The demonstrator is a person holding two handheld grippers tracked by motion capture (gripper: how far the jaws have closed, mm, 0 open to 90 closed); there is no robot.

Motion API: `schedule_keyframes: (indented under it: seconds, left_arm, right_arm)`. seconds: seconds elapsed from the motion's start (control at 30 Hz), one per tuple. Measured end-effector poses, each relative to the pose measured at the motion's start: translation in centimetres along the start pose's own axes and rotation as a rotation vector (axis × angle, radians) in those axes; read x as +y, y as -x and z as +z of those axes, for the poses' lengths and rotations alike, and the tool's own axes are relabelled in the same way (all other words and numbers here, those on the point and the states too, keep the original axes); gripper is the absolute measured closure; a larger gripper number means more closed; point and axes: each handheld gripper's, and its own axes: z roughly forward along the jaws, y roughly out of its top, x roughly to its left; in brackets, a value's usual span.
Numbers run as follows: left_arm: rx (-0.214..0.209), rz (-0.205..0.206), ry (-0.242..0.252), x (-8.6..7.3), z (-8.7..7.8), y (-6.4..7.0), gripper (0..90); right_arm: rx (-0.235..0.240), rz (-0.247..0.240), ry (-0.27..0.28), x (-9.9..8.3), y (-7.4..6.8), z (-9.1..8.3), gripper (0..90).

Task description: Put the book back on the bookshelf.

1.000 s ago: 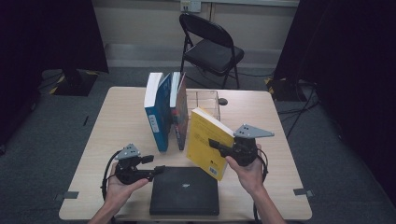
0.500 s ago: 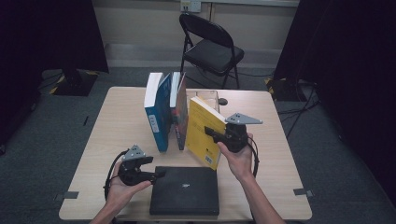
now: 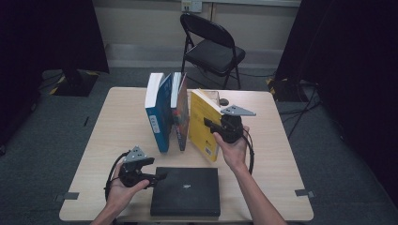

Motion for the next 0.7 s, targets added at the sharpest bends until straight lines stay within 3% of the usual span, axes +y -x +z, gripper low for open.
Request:
schedule_keyframes:
  seconds: [0.37,0.43,0.57,0.7]
  left_arm:
    - [0.006,-0.009,0.006,0.0,-0.2,-0.2,22.8]
    - [0.007,-0.008,0.010,0.0,-0.2,-0.3,22.9]
    - [0.004,-0.007,0.011,0.0,-0.3,-0.3,23.1]
    - [0.004,-0.011,0.012,0.0,-0.2,-0.4,23.4]
  right_arm:
    - [-0.021,-0.015,-0.025,0.1,-0.3,2.0,75.6]
    - [-0.029,-0.014,-0.016,0.0,-0.4,2.3,75.6]
    - [-0.049,-0.060,-0.003,-0.7,-0.8,2.9,75.6]
    - [-0.042,-0.047,0.008,-1.2,-0.7,2.6,75.4]
